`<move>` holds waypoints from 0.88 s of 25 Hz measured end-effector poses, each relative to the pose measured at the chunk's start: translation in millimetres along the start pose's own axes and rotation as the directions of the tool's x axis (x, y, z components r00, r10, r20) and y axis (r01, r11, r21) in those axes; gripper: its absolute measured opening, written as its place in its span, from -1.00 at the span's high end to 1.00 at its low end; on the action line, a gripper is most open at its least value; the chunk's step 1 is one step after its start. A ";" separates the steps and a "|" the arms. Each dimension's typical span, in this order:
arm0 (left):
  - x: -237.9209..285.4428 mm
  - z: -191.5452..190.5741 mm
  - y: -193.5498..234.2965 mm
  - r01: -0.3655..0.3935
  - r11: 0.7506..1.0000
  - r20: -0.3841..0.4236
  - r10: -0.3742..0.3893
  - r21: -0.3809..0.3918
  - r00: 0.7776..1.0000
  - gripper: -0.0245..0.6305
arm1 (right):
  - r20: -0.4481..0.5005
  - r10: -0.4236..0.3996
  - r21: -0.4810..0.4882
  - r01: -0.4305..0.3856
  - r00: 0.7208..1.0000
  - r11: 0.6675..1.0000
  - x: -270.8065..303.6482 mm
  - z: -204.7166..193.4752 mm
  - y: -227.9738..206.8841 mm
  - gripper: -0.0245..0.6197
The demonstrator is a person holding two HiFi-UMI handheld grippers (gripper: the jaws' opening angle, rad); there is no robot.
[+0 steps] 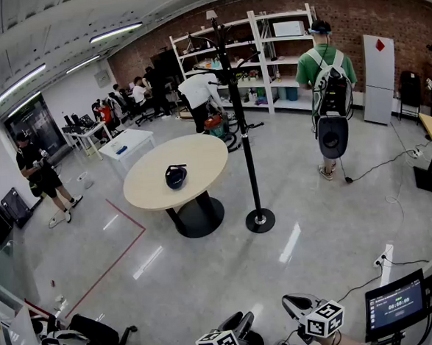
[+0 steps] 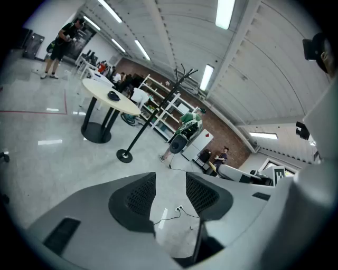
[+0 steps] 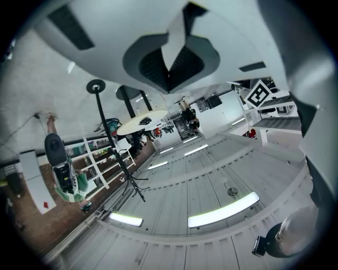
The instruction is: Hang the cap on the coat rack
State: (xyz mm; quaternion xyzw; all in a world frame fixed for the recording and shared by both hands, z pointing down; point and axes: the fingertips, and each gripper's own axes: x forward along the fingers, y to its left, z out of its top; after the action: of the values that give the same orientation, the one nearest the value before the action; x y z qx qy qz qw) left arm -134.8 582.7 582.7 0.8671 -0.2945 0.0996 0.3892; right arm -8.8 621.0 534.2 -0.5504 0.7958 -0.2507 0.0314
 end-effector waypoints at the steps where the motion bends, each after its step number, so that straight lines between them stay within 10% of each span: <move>1: -0.7 -0.9 0.6 -0.001 1.000 0.000 0.001 -0.005 1.000 0.35 | -0.001 0.002 -0.001 -0.002 1.000 1.000 0.2 -0.6 0.9 0.91; 22: 0.2 3.3 14.5 -0.018 0.999 0.010 0.019 -0.029 1.000 0.35 | 0.023 0.026 -0.040 -0.025 0.999 0.999 18.5 7.1 6.5 0.91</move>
State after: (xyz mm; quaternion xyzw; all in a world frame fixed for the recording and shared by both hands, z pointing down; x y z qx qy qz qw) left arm -143.4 572.6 589.4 0.8591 -0.3058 0.0947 0.3993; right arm -19.3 603.6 529.4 -0.5436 0.8071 -0.2279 0.0332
